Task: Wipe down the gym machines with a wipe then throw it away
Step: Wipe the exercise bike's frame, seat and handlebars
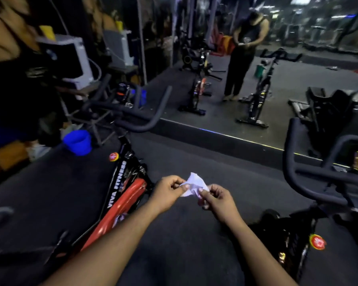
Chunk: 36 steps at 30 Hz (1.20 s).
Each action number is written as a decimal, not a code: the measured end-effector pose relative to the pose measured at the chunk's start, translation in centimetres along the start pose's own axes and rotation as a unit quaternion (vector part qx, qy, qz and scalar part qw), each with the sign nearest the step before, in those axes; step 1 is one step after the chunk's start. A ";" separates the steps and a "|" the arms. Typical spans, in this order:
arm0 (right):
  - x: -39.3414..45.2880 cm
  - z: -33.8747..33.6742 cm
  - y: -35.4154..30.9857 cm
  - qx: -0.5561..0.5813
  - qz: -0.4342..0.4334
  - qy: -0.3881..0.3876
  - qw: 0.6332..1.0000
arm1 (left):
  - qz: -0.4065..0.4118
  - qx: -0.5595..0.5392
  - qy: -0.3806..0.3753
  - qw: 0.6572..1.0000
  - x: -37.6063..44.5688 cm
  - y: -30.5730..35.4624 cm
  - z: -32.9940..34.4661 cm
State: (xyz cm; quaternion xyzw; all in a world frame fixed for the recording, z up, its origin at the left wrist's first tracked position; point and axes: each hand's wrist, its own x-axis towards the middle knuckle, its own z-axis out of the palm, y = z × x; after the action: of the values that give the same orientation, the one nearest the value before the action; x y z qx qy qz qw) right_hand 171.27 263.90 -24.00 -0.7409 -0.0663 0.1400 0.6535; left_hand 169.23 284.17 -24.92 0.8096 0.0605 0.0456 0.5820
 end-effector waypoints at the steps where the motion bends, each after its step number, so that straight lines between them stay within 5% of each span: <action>1: -0.3 1.0 0.7 -0.022 -0.004 -0.003 1.000 | -0.017 0.006 0.040 0.999 -1.3 -0.6 -1.0; 7: -3.3 6.8 2.9 -0.077 -0.010 -0.003 0.997 | -0.098 0.024 0.156 0.983 -9.3 -3.2 -6.2; 15: -9.4 18.1 1.4 0.147 0.068 -0.225 0.961 | -0.130 -0.114 0.207 0.963 -21.5 -4.1 -14.5; 23: -16.8 33.3 -1.6 0.000 -0.044 -0.416 0.908 | -0.104 -0.085 0.206 0.969 -34.3 -5.3 -26.3; 28: -24.1 43.9 -2.1 0.016 -0.024 -0.385 0.923 | -0.094 -0.159 0.255 0.949 -43.2 -8.7 -34.6; 36: -29.4 53.4 -4.0 0.100 0.061 -0.322 0.940 | -0.153 -0.229 0.164 0.947 -49.0 -11.1 -42.1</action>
State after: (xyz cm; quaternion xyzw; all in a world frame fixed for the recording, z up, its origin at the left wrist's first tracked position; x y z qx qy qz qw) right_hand 127.96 306.88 -22.22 -0.5895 -0.2136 0.4163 0.6584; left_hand 114.21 319.76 -22.22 0.6170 0.2661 0.1009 0.7337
